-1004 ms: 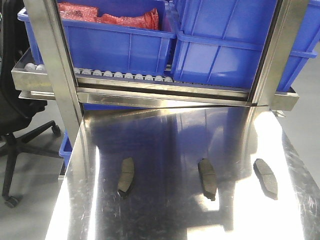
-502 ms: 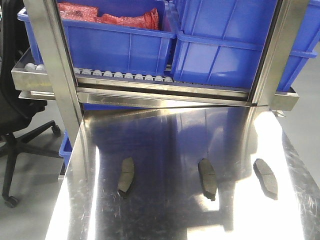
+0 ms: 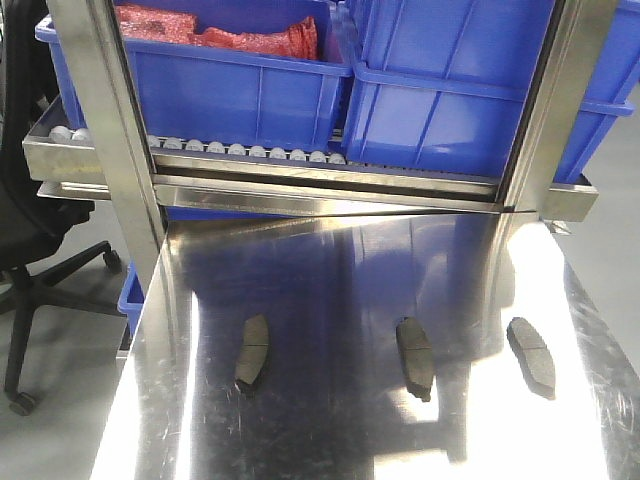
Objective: Move and align brake pads A on conveyor
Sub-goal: 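Move the right gripper toward the farthest brake pad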
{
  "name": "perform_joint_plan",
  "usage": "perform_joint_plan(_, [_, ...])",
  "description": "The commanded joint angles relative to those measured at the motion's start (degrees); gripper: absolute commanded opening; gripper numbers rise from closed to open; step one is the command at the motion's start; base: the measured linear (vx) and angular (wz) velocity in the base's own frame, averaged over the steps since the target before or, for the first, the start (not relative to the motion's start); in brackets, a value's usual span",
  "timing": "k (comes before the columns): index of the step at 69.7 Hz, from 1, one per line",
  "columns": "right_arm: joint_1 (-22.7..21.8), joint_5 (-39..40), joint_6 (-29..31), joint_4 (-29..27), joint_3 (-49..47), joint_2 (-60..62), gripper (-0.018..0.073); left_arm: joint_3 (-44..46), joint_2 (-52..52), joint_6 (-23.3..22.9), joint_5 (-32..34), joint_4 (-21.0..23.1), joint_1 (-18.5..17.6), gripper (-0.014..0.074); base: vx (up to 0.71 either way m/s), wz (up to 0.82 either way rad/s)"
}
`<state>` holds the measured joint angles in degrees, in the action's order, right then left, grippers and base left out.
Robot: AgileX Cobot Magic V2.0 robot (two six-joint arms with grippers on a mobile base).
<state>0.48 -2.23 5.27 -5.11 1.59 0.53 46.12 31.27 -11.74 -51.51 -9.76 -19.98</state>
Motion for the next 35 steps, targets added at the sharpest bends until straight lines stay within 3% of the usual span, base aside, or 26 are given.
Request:
perform_joint_plan(1, [0.0,11.5,0.1,-2.1,0.2,0.6,-0.0006,1.6,0.1,0.0,5.1,-0.8,-0.2,-0.0006,0.00,0.00])
perform_joint_plan(12, [0.0,21.2,-0.9,-4.0,0.2,0.6,-0.0006,1.6,0.1,0.0,5.1,-0.8,-0.2,-0.0006,0.00,0.00])
perform_joint_plan(18, [0.0,22.7,-1.2,-3.9,0.1,0.6,-0.0005,1.6,0.1,0.0,5.1,-0.8,-0.2,-0.0006,0.00,0.00])
perform_joint_plan(35, [0.0,12.4,-1.1,0.9,-6.3,0.6,-0.0004,1.6,0.1,0.0,5.1,-0.8,-0.2,-0.0006,0.00,0.00])
